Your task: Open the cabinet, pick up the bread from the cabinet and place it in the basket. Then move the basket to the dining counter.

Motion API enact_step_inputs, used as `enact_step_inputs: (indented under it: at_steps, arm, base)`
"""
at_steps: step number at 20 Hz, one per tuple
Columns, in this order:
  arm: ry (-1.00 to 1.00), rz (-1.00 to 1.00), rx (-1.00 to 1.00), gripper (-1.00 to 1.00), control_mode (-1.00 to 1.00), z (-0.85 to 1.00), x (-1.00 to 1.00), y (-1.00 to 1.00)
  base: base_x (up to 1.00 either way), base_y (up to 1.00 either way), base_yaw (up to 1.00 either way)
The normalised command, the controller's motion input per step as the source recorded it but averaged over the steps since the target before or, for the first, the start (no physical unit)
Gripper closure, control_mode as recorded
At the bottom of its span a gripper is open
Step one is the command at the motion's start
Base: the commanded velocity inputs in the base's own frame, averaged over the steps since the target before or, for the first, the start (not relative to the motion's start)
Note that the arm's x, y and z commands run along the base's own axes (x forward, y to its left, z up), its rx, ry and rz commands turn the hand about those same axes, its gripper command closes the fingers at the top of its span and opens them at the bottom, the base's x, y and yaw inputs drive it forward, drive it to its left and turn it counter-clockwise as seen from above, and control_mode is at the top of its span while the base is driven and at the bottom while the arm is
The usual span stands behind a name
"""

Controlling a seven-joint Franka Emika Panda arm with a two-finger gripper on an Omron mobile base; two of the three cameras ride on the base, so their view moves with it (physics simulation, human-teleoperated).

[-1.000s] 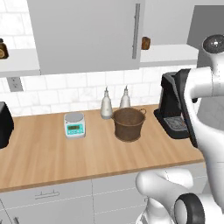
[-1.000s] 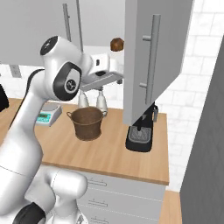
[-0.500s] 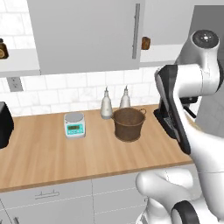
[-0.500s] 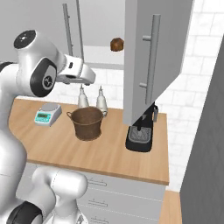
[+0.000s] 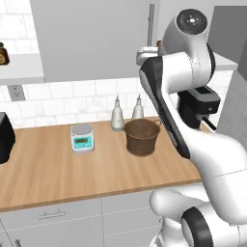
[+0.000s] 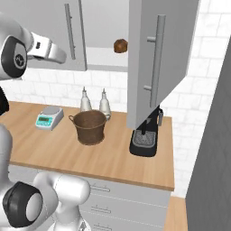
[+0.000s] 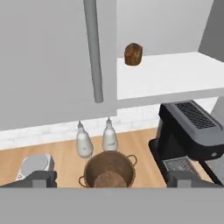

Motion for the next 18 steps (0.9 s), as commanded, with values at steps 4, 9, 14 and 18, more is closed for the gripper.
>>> enact_step_inputs:
  at_steps: [4, 9, 14, 18]
  arm:
    - [-0.12, 0.02, 0.00, -1.00, -1.00, -0.03, 0.92, 0.16]
    - [-0.05, 0.04, 0.00, -1.00, -1.00, -0.01, 0.85, -0.10]
    - [-0.02, 0.08, 0.00, -1.00, -1.00, 0.00, 0.73, -0.06]
    - [0.00, 0.07, 0.00, -1.00, -1.00, 0.00, 0.68, -0.03]
  base:
    - [0.00, 0.00, 0.00]
    - [0.00, 0.00, 0.00]
    - [0.00, 0.00, 0.00]
    - [0.00, 0.00, 0.00]
